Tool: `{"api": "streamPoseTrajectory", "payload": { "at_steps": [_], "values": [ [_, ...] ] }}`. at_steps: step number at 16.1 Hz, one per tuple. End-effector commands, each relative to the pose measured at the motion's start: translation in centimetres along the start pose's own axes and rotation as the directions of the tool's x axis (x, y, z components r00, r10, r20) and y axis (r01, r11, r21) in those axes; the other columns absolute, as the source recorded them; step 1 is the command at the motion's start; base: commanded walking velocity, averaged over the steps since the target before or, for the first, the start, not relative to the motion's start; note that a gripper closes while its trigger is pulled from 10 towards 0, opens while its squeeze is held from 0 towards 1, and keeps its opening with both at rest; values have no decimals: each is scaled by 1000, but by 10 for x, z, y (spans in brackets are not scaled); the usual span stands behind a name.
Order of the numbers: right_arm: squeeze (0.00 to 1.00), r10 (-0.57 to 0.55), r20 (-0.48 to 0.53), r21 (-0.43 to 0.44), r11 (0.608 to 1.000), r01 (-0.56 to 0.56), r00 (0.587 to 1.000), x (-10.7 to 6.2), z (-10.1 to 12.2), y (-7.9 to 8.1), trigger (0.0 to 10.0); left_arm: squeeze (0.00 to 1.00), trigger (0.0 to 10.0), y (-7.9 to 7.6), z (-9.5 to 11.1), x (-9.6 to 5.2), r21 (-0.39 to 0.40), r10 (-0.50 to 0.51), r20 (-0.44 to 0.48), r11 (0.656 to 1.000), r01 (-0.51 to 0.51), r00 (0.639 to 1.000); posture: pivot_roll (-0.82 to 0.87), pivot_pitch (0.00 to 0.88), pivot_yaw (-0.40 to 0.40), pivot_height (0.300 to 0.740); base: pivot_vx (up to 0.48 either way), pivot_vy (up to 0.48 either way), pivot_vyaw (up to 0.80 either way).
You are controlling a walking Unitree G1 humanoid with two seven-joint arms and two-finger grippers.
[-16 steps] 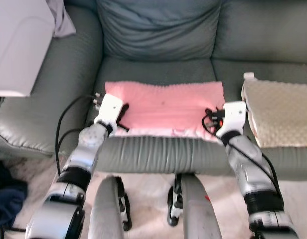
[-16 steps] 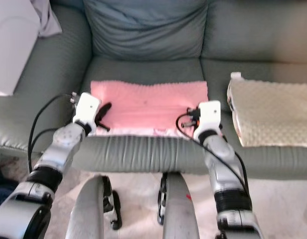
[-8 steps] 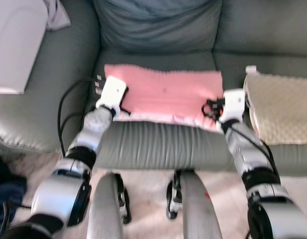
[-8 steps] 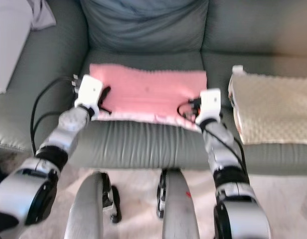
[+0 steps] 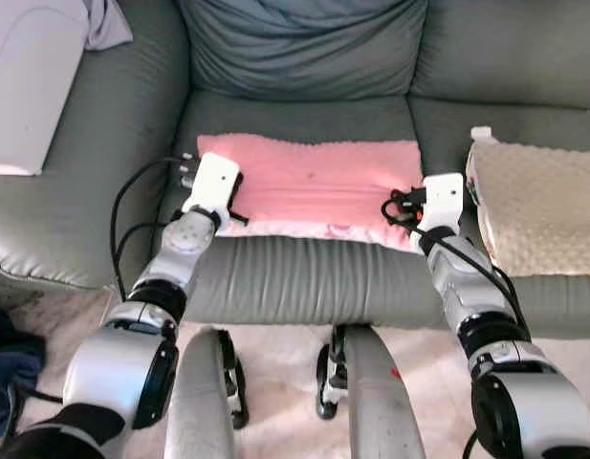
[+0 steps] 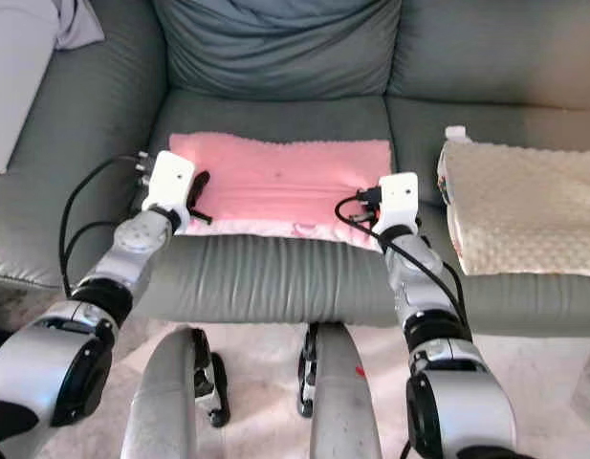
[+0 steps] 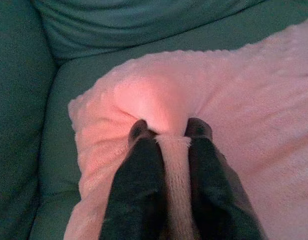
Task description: Move the pillow to the sofa
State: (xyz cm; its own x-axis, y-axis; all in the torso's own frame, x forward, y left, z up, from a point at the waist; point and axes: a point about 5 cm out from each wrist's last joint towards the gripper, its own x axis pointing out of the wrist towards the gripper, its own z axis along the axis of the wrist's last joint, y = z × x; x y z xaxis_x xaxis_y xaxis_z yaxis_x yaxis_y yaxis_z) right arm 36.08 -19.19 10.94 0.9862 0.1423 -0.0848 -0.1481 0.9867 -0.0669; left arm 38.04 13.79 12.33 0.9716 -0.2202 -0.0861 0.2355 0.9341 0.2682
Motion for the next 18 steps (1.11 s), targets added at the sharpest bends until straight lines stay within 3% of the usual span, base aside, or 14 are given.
{"api": "streamPoseTrajectory", "payload": {
  "at_steps": [1, 8, 12, 18],
  "values": [
    [1000, -81, -10, 27, 996, 81, 997, -4, -4, -15, 10000, 1000, 10000, 18, -18, -9, -12, 71, -59, 997, -72, 996, -79, 311, -19, 645, 0, 0, 0],
    [1000, -78, 11, 36, 996, 77, 997, -1, -3, -10, 10000, 1000, 10000, 14, -16, -7, -5, 66, -64, 998, -67, 996, -77, 286, -26, 645, 0, 0, 0],
    [1000, -88, 49, 66, 994, 85, 995, 3, 5, -3, 10000, 1000, 10000, -1, -30, -12, -23, 9, -102, 1000, -12, 995, -64, 292, -21, 645, 0, 0, 0],
    [1000, -95, 79, 82, 993, 89, 992, 1, 5, 4, 10000, 1000, 10000, 1, -33, -13, -26, 41, -115, 999, -44, 993, -59, 285, -15, 645, 0, 0, 0]
  ]
}}
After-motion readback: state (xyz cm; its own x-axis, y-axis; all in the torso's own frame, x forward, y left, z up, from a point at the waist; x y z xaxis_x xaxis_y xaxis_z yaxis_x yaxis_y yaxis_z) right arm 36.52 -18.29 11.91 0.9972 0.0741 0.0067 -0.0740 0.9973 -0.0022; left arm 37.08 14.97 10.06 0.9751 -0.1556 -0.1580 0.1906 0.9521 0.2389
